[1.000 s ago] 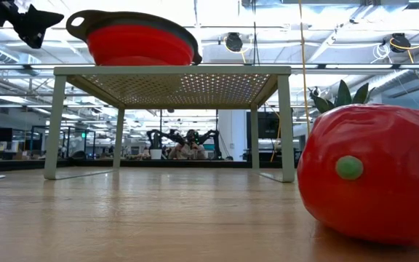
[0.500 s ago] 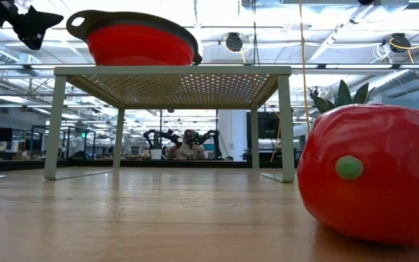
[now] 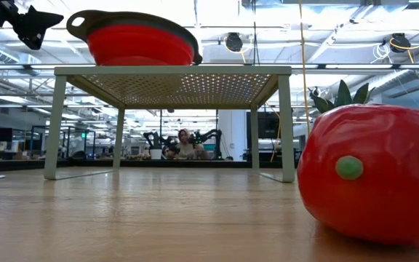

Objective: Pick & Place Fruit
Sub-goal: Put the peach into the strainer bowl on the shelf

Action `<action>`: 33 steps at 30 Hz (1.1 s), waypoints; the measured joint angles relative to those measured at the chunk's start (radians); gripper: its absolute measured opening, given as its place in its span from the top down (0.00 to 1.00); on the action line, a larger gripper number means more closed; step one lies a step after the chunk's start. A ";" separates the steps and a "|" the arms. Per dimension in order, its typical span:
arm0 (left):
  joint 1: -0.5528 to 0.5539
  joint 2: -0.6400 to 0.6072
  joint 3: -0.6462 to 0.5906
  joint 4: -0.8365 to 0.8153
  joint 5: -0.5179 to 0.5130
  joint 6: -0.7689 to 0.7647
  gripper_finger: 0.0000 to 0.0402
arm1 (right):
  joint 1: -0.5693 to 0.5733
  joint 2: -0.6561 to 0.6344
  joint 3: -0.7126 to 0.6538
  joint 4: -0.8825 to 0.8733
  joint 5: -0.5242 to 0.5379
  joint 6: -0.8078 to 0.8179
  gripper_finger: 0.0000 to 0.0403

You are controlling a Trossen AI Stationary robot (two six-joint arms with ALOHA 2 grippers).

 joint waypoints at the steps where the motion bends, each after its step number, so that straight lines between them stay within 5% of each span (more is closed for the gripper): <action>1: 0.000 0.000 0.000 0.000 0.000 0.000 0.36 | 0.000 0.009 0.000 0.000 0.000 0.000 0.99; 20: 0.000 0.000 0.000 0.000 -0.007 0.002 0.36 | -0.014 0.021 -0.002 0.007 -0.003 0.066 0.66; 33: 0.000 0.000 0.000 0.000 -0.008 -0.005 0.36 | -0.013 0.022 -0.205 0.319 -0.049 0.075 0.57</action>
